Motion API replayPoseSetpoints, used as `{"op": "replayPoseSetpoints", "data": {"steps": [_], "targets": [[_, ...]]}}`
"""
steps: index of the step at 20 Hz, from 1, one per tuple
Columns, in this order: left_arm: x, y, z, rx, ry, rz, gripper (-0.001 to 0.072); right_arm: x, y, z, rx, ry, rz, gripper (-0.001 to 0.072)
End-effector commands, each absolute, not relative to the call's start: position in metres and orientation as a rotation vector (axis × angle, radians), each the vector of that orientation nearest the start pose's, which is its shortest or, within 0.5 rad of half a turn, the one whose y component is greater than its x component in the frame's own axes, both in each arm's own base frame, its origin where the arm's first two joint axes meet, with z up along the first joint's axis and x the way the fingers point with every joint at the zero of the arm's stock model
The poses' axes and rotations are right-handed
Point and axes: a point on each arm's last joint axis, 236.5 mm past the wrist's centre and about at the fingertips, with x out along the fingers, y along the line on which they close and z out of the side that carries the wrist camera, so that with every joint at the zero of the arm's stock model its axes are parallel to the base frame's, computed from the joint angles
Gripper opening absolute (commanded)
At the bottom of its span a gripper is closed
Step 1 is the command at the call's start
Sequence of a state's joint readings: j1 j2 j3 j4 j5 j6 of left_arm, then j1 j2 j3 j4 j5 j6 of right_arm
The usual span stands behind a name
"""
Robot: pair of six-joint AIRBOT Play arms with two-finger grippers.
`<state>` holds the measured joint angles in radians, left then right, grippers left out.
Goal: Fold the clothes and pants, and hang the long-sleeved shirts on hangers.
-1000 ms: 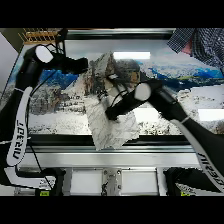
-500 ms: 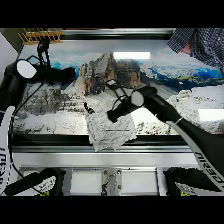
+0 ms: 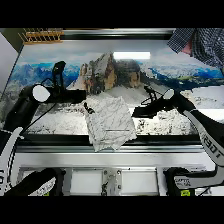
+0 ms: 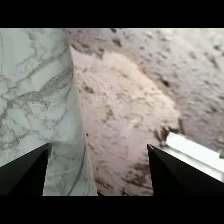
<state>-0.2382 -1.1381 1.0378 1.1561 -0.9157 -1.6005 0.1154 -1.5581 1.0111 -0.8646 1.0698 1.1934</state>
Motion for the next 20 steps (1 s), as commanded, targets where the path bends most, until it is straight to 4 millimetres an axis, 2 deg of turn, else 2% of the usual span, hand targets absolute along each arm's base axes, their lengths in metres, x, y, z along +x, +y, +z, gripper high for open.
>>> {"op": "replayPoseSetpoints", "data": {"steps": [1,4,5,7,8,9,11,12,13,14,17,19,20], "targets": [[0.366,-0.185,0.053,-0.293,1.05,-0.404,0.0006,0.348,0.22,-0.101,0.579,1.44,0.727,0.0653],[0.365,-0.19,0.054,-0.287,1.047,-0.416,0.0007,0.347,0.264,-0.096,0.633,1.4,0.81,0.0646],[0.364,-0.19,0.054,-0.287,1.049,-0.417,0.0006,0.347,0.275,-0.095,0.62,1.385,0.823,0.0547],[0.364,-0.19,0.053,-0.287,1.052,-0.417,0.0006,0.343,0.292,-0.092,0.573,1.356,0.869,0.03],[0.363,-0.19,0.053,-0.286,1.055,-0.417,0.0006,0.342,0.297,-0.09,0.542,1.341,0.898,0.0133],[0.362,-0.19,0.052,-0.285,1.059,-0.418,0.0006,0.345,0.297,-0.087,0.531,1.326,0.905,0.0022],[0.361,-0.19,0.052,-0.284,1.064,-0.419,0.0006,0.364,0.277,-0.076,0.481,1.285,0.874,0.0023],[0.361,-0.19,0.052,-0.283,1.065,-0.419,0.0006,0.378,0.257,-0.07,0.47,1.273,0.82,0.0023],[0.361,-0.19,0.052,-0.283,1.067,-0.419,0.0006,0.394,0.23,-0.063,0.449,1.256,0.75,0.0023],[0.36,-0.19,0.051,-0.282,1.071,-0.42,0.0006,0.412,0.192,-0.056,0.421,1.234,0.658,0.0023],[0.357,-0.19,0.05,-0.28,1.083,-0.422,0.0006,0.453,0.054,-0.035,0.442,1.128,0.32,0.0023],[0.357,-0.19,0.049,-0.279,1.085,-0.422,0.0006,0.462,-0.04,-0.018,0.542,1.021,0.113,0.0023],[0.357,-0.19,0.049,-0.279,1.085,-0.422,0.0006,0.458,-0.085,-0.011,0.594,0.972,0.016,0.0023]]}}
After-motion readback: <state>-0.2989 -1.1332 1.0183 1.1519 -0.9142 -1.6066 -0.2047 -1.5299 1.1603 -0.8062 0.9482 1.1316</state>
